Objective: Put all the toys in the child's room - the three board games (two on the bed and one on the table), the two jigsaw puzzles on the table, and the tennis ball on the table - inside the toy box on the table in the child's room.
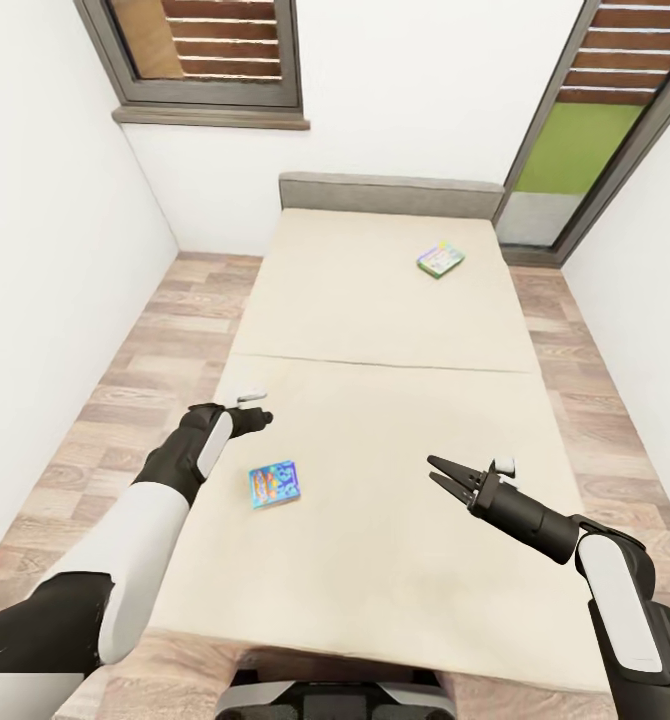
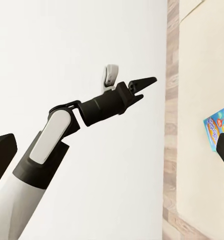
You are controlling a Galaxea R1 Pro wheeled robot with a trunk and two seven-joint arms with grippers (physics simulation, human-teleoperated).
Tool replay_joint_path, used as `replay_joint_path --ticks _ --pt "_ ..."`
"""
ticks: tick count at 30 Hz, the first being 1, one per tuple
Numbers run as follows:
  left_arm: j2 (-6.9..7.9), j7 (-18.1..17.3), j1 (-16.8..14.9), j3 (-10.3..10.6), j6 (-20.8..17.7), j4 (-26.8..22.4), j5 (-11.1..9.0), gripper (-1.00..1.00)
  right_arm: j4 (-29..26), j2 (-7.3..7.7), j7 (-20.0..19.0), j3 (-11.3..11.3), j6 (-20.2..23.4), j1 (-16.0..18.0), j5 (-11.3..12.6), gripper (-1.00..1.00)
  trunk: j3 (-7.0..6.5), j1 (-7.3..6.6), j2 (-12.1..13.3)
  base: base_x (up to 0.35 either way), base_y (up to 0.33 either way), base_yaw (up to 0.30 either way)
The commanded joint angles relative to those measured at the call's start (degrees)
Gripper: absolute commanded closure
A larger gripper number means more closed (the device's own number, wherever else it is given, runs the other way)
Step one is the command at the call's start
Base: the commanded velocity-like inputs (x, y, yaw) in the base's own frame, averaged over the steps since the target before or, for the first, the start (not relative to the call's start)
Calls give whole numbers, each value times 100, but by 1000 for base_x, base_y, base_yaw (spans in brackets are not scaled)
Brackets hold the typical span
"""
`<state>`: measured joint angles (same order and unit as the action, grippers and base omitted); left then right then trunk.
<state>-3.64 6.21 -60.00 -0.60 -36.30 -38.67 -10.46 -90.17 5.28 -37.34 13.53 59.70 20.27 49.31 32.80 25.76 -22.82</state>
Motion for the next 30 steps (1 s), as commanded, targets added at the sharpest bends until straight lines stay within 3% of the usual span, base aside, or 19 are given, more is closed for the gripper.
replay_joint_path --ticks 1,20,30 --pt "-16 47 -3 -5 -26 -7 -59 -100 -1 0 -38 8 30 4 -26 -100 17 3 -10 0 0 69" --pt "-104 47 -3 -2 -27 -9 -53 -100 7 0 -45 9 10 4 -26 -100 196 3 -10 0 0 49" --pt "-98 47 -3 -3 -31 -9 -53 -100 8 0 -45 9 -1 3 -26 -100 287 3 -10 0 0 -75"
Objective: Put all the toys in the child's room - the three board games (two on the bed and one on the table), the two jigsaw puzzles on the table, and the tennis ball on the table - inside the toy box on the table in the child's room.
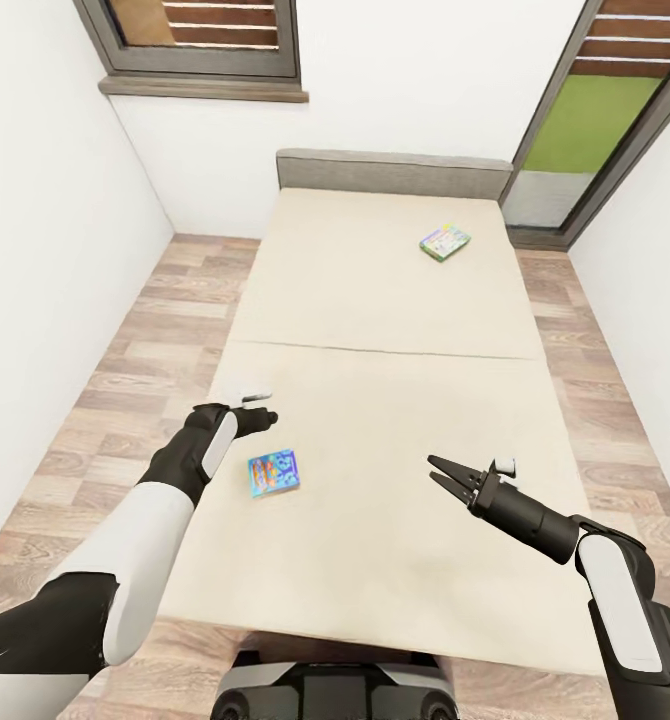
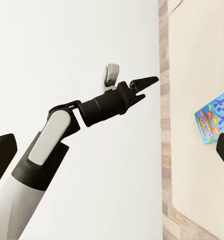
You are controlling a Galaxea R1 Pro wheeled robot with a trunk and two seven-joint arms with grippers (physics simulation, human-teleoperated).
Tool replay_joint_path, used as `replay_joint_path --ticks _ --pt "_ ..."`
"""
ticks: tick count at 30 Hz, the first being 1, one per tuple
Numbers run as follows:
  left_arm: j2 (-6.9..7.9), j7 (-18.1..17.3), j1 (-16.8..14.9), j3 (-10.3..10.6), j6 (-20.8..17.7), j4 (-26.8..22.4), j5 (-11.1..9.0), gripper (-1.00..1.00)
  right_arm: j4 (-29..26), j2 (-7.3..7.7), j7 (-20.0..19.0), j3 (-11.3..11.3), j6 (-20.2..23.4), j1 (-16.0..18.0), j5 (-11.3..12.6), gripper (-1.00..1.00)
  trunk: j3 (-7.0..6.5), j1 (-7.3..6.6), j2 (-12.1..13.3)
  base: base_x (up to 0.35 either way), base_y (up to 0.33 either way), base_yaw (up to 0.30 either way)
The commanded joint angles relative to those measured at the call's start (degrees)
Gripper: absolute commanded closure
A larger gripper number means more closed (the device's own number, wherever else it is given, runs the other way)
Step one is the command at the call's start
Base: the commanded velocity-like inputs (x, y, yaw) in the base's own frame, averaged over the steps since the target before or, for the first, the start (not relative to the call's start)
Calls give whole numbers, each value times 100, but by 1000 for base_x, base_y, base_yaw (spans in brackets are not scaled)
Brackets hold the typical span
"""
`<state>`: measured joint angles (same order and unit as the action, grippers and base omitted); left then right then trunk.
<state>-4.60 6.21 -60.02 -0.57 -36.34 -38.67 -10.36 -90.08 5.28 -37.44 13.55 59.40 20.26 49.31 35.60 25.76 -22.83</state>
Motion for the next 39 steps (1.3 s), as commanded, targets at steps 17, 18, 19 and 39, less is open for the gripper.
replay_joint_path --ticks 17,18,19,39 --pt "-4 45 -1 -1 -22 -9 -55 -100 0 -1 -35 7 12 5 -26 -100 103 3 -9 0 0 -84" --pt "-3 45 -1 -2 -22 -9 -53 -100 0 -1 -35 7 11 5 -26 -100 104 3 -9 0 0 -11" --pt "-2 46 -1 -2 -22 -9 -51 -100 0 -1 -35 7 11 5 -26 -100 105 3 -9 0 0 -9" --pt "-6 47 -1 -2 -22 -9 -45 -100 -7 -2 -32 7 -1 5 -26 -100 131 3 -9 0 0 -22"
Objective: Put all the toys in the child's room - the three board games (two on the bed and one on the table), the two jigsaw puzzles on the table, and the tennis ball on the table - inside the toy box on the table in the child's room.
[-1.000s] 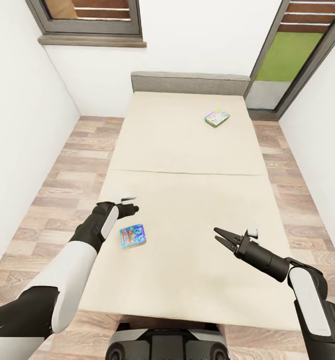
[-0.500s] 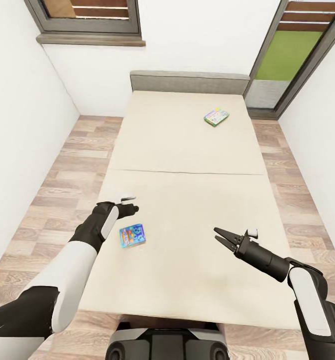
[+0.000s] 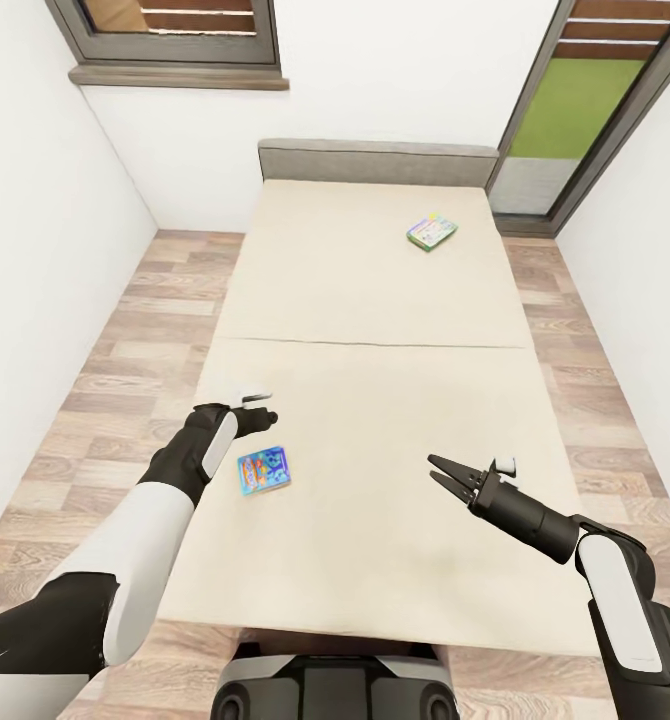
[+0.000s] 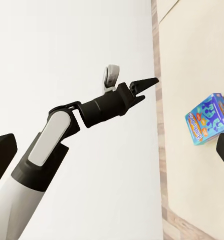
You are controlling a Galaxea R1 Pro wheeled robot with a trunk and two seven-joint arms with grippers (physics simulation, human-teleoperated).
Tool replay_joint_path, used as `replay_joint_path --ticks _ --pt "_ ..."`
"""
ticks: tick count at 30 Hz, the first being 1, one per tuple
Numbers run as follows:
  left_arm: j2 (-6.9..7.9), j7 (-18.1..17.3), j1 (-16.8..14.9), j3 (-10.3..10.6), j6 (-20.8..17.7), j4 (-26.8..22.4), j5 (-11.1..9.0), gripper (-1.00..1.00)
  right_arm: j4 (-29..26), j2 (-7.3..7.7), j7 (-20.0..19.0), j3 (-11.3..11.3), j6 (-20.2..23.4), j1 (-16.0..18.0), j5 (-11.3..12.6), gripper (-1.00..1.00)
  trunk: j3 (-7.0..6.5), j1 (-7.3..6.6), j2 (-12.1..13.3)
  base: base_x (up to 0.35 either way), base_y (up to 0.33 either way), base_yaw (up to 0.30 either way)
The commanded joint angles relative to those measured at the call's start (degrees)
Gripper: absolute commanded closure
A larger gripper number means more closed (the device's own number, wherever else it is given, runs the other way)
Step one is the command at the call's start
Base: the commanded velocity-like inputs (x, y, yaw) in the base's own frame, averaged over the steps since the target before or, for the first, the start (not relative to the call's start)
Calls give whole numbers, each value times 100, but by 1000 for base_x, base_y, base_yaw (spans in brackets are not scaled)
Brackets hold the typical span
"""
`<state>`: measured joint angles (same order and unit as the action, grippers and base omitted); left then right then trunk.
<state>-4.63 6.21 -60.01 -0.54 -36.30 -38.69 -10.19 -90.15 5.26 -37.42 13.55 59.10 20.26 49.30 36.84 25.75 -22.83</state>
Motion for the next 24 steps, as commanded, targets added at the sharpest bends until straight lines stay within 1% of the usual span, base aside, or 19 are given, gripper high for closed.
replay_joint_path --ticks 1,9,24 --pt "-3 47 -2 -6 -26 -7 -62 -100 -1 0 -35 8 29 4 -26 -100 8 3 -9 0 0 -4" --pt "-3 47 -2 -7 -26 -7 -62 -100 2 1 -32 8 31 4 -26 -100 48 3 -9 0 0 -1" --pt "8 47 -22 -10 -32 -60 -62 -100 2 1 -12 8 25 4 -29 -100 181 3 -9 0 0 0"
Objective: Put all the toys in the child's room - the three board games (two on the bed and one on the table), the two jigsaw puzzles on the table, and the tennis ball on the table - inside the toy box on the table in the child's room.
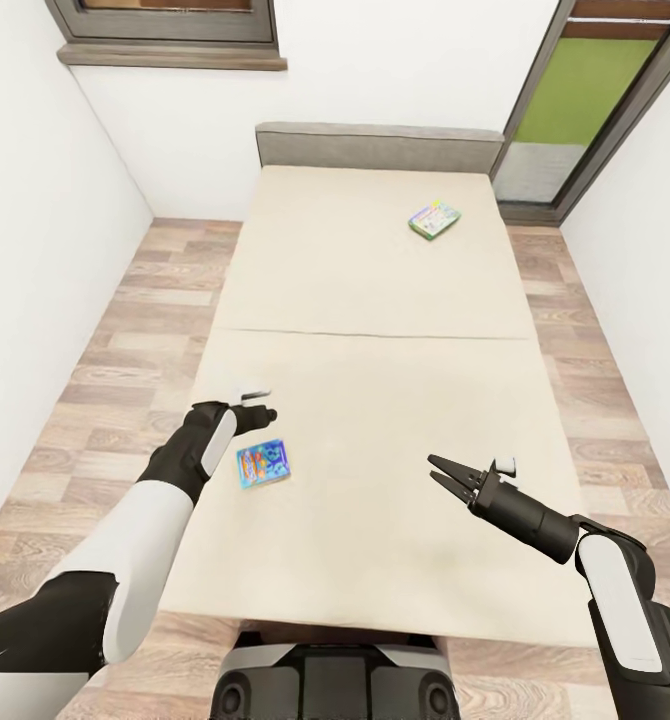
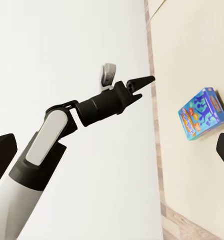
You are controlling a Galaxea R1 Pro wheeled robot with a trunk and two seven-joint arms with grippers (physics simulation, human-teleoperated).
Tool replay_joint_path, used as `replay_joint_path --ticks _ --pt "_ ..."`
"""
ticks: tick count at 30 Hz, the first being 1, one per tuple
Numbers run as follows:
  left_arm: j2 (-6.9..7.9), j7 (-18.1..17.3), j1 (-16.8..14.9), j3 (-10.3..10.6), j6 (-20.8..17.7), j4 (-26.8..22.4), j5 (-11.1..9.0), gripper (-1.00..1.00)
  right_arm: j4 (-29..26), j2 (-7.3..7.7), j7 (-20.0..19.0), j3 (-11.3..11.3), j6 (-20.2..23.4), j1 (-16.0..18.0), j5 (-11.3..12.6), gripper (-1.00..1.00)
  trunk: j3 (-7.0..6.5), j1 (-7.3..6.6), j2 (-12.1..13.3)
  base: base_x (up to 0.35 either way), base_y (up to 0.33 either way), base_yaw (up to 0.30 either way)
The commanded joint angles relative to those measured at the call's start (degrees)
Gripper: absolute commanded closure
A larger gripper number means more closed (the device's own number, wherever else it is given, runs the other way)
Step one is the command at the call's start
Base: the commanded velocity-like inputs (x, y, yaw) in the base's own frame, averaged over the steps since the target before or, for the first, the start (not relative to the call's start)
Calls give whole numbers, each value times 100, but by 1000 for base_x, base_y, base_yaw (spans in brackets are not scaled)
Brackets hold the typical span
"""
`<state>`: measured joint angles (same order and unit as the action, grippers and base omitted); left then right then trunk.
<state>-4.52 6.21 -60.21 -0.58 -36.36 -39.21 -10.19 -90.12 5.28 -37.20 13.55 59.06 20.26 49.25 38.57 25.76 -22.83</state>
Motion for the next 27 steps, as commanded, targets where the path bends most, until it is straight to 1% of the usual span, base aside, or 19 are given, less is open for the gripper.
replay_joint_path --ticks 1,10,21,27 --pt "-2 47 -16 -5 -27 -9 -62 -100 0 0 -34 8 29 4 -26 -100 16 3 -9 0 0 0" --pt "12 47 -167 -11 -29 -16 -62 -100 2 -1 -31 7 27 4 -29 -100 101 3 -9 0 0 0" --pt "-4 56 -461 -17 -44 -14 -54 -100 -1 0 -33 7 27 4 -30 -100 204 3 -9 0 0 0" --pt "-17 167 -572 -20 -46 -14 -47 -100 2 0 -33 8 31 4 -30 -100 260 3 -9 0 0 0"
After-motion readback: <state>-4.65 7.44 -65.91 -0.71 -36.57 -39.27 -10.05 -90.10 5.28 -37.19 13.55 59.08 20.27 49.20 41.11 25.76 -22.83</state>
